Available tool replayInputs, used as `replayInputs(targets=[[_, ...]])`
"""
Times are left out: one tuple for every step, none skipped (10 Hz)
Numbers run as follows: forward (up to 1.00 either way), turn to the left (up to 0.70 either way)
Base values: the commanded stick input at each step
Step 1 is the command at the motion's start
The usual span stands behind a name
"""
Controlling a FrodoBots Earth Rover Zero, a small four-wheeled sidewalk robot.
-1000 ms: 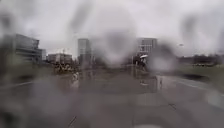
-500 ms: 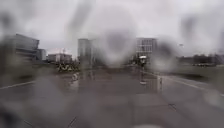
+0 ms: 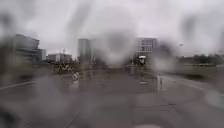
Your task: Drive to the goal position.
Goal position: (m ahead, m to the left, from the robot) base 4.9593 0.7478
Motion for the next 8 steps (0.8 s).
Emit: replayInputs(targets=[[0.07,0.0],[0.07,0.0],[0.07,0.0],[0.07,0.0],[0.07,0.0],[0.07,0.0],[0.07,0.0],[0.07,0.0]])
